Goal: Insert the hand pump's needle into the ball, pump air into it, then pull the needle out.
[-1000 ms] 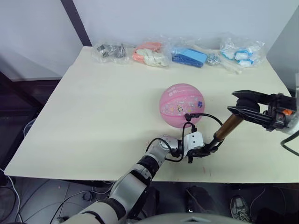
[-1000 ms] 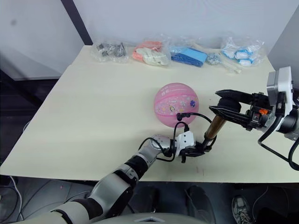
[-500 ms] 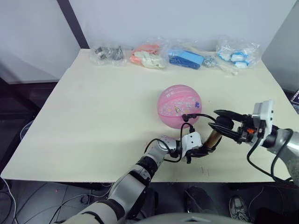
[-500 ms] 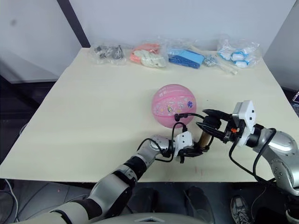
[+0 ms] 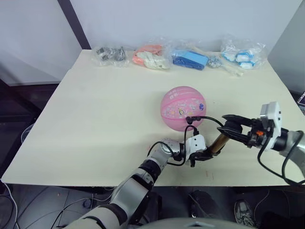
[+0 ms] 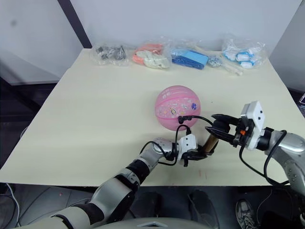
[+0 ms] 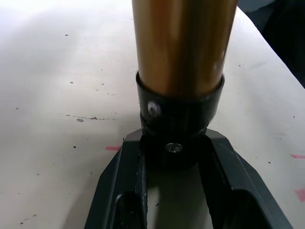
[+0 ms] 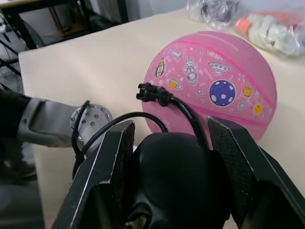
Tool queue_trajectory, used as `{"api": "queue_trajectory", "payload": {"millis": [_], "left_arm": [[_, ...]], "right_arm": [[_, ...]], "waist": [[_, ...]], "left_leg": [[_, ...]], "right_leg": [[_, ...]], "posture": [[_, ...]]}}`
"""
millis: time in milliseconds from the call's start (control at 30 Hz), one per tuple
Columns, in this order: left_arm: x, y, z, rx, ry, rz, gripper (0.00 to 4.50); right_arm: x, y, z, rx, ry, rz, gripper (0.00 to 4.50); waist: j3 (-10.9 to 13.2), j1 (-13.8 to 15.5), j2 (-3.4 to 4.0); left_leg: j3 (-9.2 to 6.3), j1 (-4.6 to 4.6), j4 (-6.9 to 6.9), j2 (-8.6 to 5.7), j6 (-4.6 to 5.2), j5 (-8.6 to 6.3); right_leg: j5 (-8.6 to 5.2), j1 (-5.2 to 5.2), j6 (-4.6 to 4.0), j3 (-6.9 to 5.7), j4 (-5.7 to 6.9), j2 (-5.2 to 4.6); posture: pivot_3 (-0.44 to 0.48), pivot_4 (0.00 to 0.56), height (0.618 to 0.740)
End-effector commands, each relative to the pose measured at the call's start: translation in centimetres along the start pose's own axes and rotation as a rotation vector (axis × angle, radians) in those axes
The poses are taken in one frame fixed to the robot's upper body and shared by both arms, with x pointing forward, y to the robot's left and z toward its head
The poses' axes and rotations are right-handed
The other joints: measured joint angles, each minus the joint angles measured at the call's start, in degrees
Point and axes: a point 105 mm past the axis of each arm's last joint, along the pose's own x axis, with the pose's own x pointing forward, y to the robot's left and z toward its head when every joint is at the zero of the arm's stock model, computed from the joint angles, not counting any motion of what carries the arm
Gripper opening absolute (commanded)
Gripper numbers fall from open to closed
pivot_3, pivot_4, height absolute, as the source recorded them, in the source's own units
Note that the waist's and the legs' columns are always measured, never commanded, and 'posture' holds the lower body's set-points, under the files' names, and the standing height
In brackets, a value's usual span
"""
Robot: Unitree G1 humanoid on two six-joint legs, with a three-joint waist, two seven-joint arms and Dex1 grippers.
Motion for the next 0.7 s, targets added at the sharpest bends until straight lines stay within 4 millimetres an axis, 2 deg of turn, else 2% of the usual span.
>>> {"api": "queue_trajectory", "payload": {"millis": [33,167,500,700], "left_arm": [[-1.0,-1.3,-4.2,-0.104,0.132,-0.008,1.07],[-1.0,-1.3,-4.2,-0.103,0.133,-0.009,1.07],[-1.1,-1.3,-4.2,-0.100,0.133,-0.012,1.07],[-1.1,-1.2,-3.9,-0.093,0.128,-0.017,1.07]], "right_arm": [[-0.6,1.6,4.0,-0.061,-0.071,0.094,2.02],[-1.6,1.8,6.8,-0.076,-0.086,0.109,2.02],[-2.9,2.0,11.2,-0.128,-0.112,0.116,2.02],[-3.2,2.2,12.3,-0.150,-0.112,0.116,2.02]], "waist": [[0.0,0.1,0.03],[0.1,0.1,0.04],[0.2,0.1,0.05],[0.2,0.1,0.14]], "left_leg": [[-0.02,-0.02,-0.01,0.00,0.00,0.00],[-0.05,-0.12,0.01,0.00,0.00,0.00],[-0.07,-0.22,0.04,0.01,0.00,0.00],[-0.08,-0.37,0.06,0.02,0.01,0.01]], "right_leg": [[0.00,-0.02,0.00,-0.02,0.00,0.01],[0.00,-0.05,0.00,-0.07,-0.03,0.00],[0.00,-0.10,0.01,-0.09,-0.07,-0.01],[0.01,-0.27,0.00,-0.10,-0.06,0.00]], "posture": [[0.000,0.150,0.736],[0.000,0.150,0.736],[0.000,0.150,0.736],[0.000,0.150,0.736]]}}
